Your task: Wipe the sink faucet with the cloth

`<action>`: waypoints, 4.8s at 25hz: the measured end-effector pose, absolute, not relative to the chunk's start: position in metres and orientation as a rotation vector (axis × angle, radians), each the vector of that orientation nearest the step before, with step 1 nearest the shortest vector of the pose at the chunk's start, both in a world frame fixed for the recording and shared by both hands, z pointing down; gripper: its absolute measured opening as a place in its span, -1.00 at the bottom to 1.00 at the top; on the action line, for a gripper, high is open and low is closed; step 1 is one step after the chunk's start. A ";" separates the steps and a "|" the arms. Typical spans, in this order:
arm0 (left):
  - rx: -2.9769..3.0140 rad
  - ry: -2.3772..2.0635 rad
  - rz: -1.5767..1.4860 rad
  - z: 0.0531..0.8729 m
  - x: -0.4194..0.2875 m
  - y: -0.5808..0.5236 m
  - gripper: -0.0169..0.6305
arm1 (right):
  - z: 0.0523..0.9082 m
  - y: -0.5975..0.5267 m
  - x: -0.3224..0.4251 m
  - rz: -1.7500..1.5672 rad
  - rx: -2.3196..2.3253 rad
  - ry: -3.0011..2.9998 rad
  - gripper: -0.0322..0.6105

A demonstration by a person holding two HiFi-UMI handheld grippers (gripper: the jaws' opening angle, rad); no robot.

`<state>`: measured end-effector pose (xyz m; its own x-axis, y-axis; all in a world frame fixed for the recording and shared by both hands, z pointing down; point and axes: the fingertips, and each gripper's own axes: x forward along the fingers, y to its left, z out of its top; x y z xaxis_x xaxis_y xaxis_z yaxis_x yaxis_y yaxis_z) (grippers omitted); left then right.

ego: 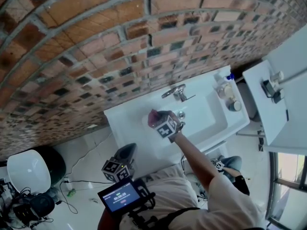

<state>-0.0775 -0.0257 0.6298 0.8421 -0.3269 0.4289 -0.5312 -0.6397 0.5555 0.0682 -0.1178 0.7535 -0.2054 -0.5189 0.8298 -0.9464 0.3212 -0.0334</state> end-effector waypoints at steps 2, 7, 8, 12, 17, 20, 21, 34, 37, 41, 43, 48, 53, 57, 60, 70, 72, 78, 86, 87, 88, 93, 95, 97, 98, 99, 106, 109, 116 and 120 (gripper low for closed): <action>2.315 -0.643 0.387 0.630 -0.081 -0.025 -0.98 | 0.758 -0.109 0.074 0.782 1.365 -1.852 -0.65; 2.304 -0.672 0.411 0.635 -0.067 -0.022 -0.98 | 0.791 -0.090 0.119 0.843 1.477 -1.798 -0.65; 2.311 -0.652 0.417 0.636 -0.057 -0.023 -0.98 | 0.799 -0.082 0.139 0.859 1.516 -1.768 -0.65; 2.340 -0.579 0.420 0.631 -0.029 -0.027 -0.98 | 0.790 -0.068 0.191 0.894 1.660 -1.748 -0.65; 2.356 -0.643 0.413 0.620 -0.045 -0.041 -0.98 | 0.771 -0.094 0.167 0.887 1.662 -1.865 -0.65; 2.346 -0.670 0.414 0.618 -0.050 -0.043 -0.98 | 0.770 -0.102 0.170 0.860 1.673 -1.870 -0.65; 2.342 -0.675 0.416 0.619 -0.051 -0.043 -0.98 | 0.772 -0.102 0.174 0.859 1.680 -1.865 -0.65; 2.305 -0.770 0.397 0.619 -0.069 -0.042 -0.98 | 0.776 -0.112 0.172 0.810 1.669 -1.894 -0.65; 2.304 -0.773 0.390 0.618 -0.069 -0.041 -0.98 | 0.776 -0.119 0.179 0.762 1.719 -1.851 -0.65; 2.304 -0.776 0.399 0.619 -0.070 -0.040 -0.98 | 0.781 -0.134 0.204 0.656 1.831 -1.728 -0.65; 2.303 -0.774 0.402 0.620 -0.070 -0.038 -0.98 | 0.783 -0.142 0.211 0.623 1.864 -1.688 -0.65; 2.303 -0.759 0.420 0.621 -0.067 -0.033 -0.98 | 0.799 -0.159 0.217 0.581 1.880 -1.621 -0.65; 2.299 -0.762 0.431 0.624 -0.068 -0.032 -0.98 | 0.818 -0.170 0.226 0.577 1.885 -1.538 -0.65; 2.292 -0.746 0.437 0.628 -0.065 -0.030 -0.98 | 0.835 -0.169 0.243 0.620 1.902 -1.444 -0.65; 2.286 -0.751 0.428 0.629 -0.066 -0.032 -0.98 | 0.842 -0.170 0.251 0.637 1.908 -1.412 -0.65; 2.282 -0.721 0.450 0.638 -0.062 -0.037 -0.98 | 0.854 -0.170 0.245 0.670 1.835 -1.369 -0.65; 2.284 -0.721 0.452 0.639 -0.061 -0.037 -0.98 | 0.856 -0.172 0.243 0.673 1.832 -1.362 -0.65; 2.290 -0.714 0.468 0.646 -0.068 -0.034 -0.98 | 0.860 -0.176 0.244 0.666 1.862 -1.293 -0.65; 2.270 -0.758 0.439 0.635 -0.077 -0.036 -0.98 | 0.846 -0.186 0.253 0.628 1.959 -1.190 -0.65; 2.271 -0.757 0.434 0.635 -0.076 -0.034 -0.98 | 0.845 -0.183 0.256 0.625 1.961 -1.180 -0.65; 2.272 -0.752 0.427 0.634 -0.075 -0.032 -0.98 | 0.845 -0.177 0.260 0.629 1.962 -1.164 -0.65; 2.284 -0.714 0.415 0.633 -0.077 -0.016 -0.98 | 0.862 -0.142 0.290 0.680 1.973 -1.143 -0.65; 2.257 -0.755 0.437 0.634 -0.095 -0.022 -0.98 | 0.857 -0.161 0.259 0.653 1.952 -1.215 -0.65; 2.247 -0.778 0.437 0.638 -0.100 -0.027 -0.98 | 0.846 -0.181 0.238 0.601 1.946 -1.298 -0.65; 2.249 -0.774 0.436 0.639 -0.096 -0.028 -0.98 | 0.841 -0.183 0.239 0.573 1.949 -1.322 -0.65; 2.253 -0.765 0.435 0.640 -0.090 -0.027 -0.98 | 0.836 -0.182 0.243 0.555 1.960 -1.333 -0.65; 2.279 -0.708 0.449 0.638 -0.069 -0.023 -0.98 | 0.798 -0.166 0.259 0.589 2.101 -1.357 -0.65; 2.282 -0.703 0.458 0.637 -0.067 -0.021 -0.98 | 0.781 -0.163 0.266 0.588 2.154 -1.385 -0.66; 2.300 -0.685 0.462 0.635 -0.056 -0.021 -0.98 | 0.756 -0.163 0.273 0.604 2.206 -1.464 -0.66; 2.301 -0.683 0.466 0.634 -0.055 -0.019 -0.98 | 0.738 -0.162 0.272 0.612 2.246 -1.510 -0.66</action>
